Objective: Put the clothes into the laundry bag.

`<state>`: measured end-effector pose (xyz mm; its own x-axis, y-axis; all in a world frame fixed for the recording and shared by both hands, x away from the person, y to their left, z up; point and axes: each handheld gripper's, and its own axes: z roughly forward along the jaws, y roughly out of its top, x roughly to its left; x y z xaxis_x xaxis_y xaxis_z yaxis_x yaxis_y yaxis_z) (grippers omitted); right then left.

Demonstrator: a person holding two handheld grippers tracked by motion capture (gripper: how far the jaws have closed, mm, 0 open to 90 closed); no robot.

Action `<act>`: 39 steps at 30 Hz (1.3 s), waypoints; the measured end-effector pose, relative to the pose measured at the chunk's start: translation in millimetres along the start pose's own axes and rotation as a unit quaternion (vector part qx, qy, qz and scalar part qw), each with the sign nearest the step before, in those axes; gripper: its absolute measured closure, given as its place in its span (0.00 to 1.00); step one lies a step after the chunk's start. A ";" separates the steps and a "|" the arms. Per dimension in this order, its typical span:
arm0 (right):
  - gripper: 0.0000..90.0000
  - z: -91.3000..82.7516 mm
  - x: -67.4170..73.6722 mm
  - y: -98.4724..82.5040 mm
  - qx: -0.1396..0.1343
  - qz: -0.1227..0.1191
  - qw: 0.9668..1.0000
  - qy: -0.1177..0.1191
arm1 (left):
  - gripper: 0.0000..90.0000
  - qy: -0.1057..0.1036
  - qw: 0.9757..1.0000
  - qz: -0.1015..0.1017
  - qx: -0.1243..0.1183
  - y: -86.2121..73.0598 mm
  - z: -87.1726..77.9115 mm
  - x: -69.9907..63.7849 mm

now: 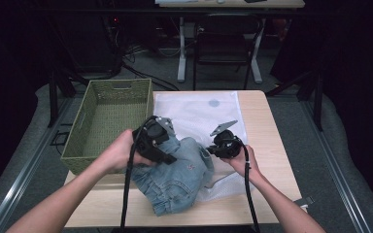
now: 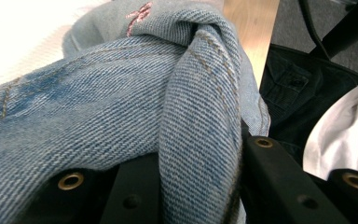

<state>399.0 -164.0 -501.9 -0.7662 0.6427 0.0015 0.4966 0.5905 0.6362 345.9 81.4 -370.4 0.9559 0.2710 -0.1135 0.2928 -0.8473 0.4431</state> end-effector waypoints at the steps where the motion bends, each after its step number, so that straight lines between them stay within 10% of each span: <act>1: 0.98 -0.5 0.7 0.5 -0.002 0.000 1.000 0.002 | 0.83 0.001 1.000 0.000 0.006 1.6 6.8 2.1; 26: 0.99 -31.8 18.7 14.8 -0.078 0.000 0.996 0.032 | 0.81 0.011 0.996 -0.079 0.042 -12.0 165.6 21.1; 32: 0.99 -54.5 25.9 23.9 -0.125 -0.007 0.991 0.046 | 0.82 0.039 0.994 -0.099 0.017 -15.8 165.2 20.0; 39: 0.99 -59.6 30.4 24.2 -0.121 -0.014 0.992 0.043 | 0.83 0.074 0.981 -0.159 -0.087 -17.5 136.8 32.7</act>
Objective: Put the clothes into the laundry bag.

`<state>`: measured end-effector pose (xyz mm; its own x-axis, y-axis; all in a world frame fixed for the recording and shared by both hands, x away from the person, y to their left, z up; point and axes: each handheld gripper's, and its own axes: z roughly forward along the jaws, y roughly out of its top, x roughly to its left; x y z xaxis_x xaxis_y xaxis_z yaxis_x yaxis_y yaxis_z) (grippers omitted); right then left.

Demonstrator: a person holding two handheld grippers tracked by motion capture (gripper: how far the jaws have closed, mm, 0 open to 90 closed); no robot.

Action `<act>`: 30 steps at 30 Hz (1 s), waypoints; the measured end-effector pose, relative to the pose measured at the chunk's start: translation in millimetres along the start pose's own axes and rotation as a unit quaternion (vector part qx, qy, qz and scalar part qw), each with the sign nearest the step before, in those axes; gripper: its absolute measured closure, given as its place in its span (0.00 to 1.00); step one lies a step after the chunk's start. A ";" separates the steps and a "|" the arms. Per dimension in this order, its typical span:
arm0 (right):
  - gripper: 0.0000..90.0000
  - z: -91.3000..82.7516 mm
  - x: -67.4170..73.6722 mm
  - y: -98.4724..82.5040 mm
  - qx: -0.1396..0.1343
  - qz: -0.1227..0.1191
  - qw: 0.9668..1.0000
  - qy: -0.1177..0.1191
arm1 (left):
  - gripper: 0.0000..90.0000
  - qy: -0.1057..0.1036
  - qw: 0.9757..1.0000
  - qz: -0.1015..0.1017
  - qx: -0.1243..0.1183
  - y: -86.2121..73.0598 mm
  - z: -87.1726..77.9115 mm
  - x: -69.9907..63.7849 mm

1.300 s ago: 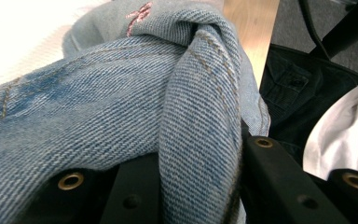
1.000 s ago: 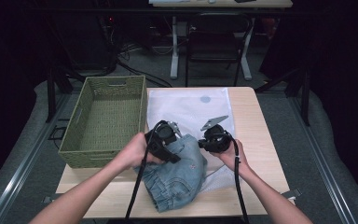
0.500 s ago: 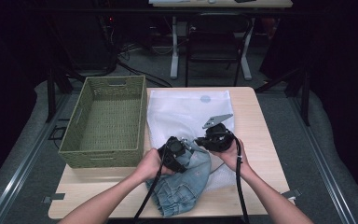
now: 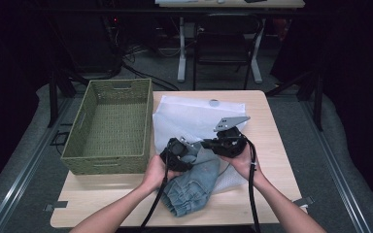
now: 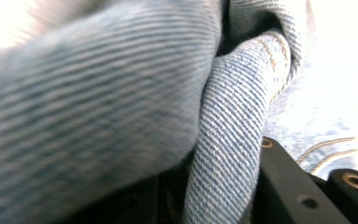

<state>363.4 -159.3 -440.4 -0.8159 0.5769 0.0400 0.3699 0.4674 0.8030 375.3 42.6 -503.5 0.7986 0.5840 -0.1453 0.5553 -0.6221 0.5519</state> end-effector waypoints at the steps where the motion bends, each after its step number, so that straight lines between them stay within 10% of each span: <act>1: 0.99 -0.9 0.2 0.2 -0.003 0.000 1.000 -0.001 | 0.83 0.001 1.000 -0.004 -0.008 1.3 -2.5 0.6; 7: 0.99 0.8 -0.2 -4.1 0.008 0.006 1.000 0.003 | 0.75 -0.001 1.000 -0.008 -0.007 -3.0 12.3 3.0; 13: 0.99 4.6 -5.4 -11.2 0.027 0.010 1.000 -0.004 | 0.48 -0.004 1.000 0.002 -0.030 -14.7 -11.0 0.5; 21: 0.98 6.7 -6.8 -10.1 0.031 0.010 0.999 -0.007 | 0.33 0.055 0.996 0.035 -0.062 -28.1 -52.8 -10.3; 30: 0.98 9.2 -6.9 -7.4 0.033 0.009 0.999 -0.005 | 0.18 0.097 0.993 0.025 -0.069 -17.7 -55.3 -2.0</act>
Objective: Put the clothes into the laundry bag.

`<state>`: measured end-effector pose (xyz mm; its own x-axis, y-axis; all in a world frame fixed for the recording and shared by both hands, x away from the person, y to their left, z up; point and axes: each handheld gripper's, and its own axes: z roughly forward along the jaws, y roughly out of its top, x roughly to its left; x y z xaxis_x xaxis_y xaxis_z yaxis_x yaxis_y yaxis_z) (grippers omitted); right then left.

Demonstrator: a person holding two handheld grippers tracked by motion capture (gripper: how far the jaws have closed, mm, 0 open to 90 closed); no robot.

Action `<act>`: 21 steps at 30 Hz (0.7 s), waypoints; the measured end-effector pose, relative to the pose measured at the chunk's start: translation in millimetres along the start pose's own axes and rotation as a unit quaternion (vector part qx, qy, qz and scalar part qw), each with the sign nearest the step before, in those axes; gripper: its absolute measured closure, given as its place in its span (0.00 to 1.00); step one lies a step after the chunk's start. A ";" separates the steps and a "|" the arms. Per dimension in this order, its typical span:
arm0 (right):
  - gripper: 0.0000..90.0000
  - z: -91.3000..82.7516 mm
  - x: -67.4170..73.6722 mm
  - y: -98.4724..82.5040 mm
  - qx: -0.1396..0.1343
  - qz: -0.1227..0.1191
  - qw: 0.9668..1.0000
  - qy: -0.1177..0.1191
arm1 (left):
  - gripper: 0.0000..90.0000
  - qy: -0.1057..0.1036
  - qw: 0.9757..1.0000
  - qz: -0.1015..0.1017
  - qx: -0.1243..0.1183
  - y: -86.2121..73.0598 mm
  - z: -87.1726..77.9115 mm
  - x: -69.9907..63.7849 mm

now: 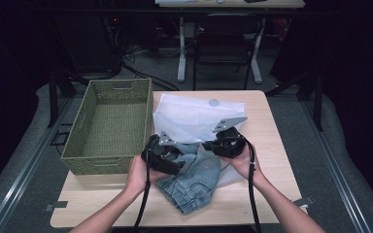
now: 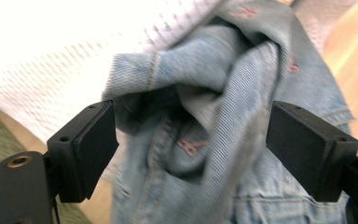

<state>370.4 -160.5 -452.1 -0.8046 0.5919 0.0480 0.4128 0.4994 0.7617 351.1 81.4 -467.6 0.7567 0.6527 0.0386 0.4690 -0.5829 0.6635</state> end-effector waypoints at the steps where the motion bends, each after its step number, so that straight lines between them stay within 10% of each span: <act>1: 0.98 0.2 -0.1 0.0 0.000 0.000 1.000 0.000 | 0.18 0.000 1.000 -0.002 -0.003 2.3 0.7 2.8; 6: 0.98 1.7 -0.9 -0.2 0.002 0.002 1.000 0.002 | 0.26 0.008 1.000 0.003 -0.007 8.9 6.7 14.4; 13: 0.98 5.8 0.0 0.3 0.003 0.005 1.000 0.004 | 0.88 -0.047 0.999 0.027 0.002 6.2 22.4 4.8; 21: 0.98 -1.2 8.5 6.4 -0.020 0.005 1.000 0.021 | 0.93 -0.034 0.999 0.015 0.001 11.1 50.7 -6.7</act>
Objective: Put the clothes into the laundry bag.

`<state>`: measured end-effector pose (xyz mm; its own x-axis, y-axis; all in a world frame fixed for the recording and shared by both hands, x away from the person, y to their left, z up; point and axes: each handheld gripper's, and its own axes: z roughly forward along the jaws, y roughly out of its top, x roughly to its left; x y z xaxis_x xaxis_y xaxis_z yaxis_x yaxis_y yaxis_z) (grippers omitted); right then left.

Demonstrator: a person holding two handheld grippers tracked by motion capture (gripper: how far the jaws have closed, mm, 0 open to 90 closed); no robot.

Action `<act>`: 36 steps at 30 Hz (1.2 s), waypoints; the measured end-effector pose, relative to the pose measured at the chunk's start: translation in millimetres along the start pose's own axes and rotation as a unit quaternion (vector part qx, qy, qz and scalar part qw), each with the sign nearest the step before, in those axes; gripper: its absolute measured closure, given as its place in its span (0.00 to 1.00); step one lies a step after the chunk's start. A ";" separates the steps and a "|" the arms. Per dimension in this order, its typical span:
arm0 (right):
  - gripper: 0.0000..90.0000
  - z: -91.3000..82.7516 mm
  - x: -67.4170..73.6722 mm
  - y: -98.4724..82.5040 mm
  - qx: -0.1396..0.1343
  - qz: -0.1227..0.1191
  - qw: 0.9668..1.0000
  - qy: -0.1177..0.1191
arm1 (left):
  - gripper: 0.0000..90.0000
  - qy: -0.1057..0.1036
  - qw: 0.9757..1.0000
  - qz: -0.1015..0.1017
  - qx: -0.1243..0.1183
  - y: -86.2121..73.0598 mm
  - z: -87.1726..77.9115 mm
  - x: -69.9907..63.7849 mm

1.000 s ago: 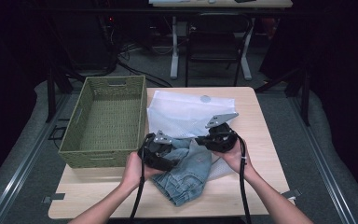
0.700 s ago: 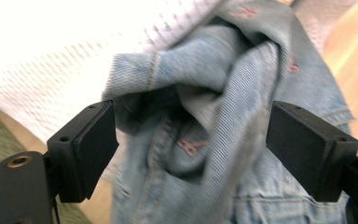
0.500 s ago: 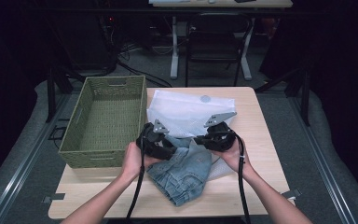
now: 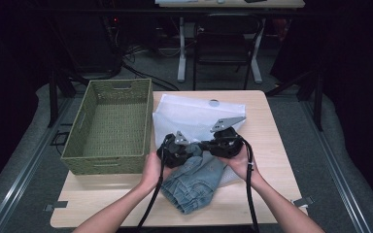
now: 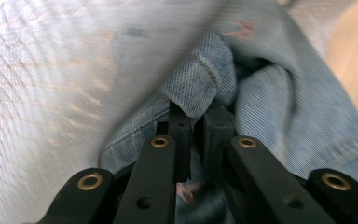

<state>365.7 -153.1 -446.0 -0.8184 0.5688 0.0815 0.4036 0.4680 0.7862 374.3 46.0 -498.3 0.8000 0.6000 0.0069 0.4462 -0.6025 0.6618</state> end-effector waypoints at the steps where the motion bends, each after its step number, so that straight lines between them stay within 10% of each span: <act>1: 0.98 -2.3 0.9 0.0 -0.003 0.004 1.000 0.004 | 0.93 0.003 1.000 -0.010 -0.002 0.3 3.4 1.9; 6: 0.98 -3.5 -0.1 -4.8 0.012 0.008 1.000 0.004 | 0.80 -0.003 1.000 -0.015 0.006 2.4 5.6 6.7; 16: 0.98 -3.2 -3.8 -9.1 0.021 0.003 1.000 -0.016 | 0.40 0.004 1.000 0.002 0.009 -9.6 -46.7 1.1; 22: 0.98 -0.1 -1.2 -6.6 0.021 -0.002 1.000 -0.017 | 0.25 0.002 0.999 0.005 0.050 -31.5 -45.6 -6.3; 27: 0.98 3.2 0.0 -5.6 0.021 -0.003 1.000 -0.012 | 0.45 0.015 0.997 0.009 0.072 -43.8 -21.9 -8.9; 32: 0.99 6.3 5.8 -2.7 0.016 -0.007 1.000 0.000 | 0.79 0.005 0.999 0.007 0.049 -41.9 -6.6 -5.5; 36: 0.99 3.8 10.7 1.0 0.006 -0.012 1.000 0.008 | 0.87 -0.007 1.000 -0.020 0.011 -35.8 -7.7 -2.3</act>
<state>358.8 -143.9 -446.7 -0.8345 0.5461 0.0735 0.3889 0.4893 0.7806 353.4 70.2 -516.3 0.7870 0.6162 -0.0305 0.4866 -0.5896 0.6446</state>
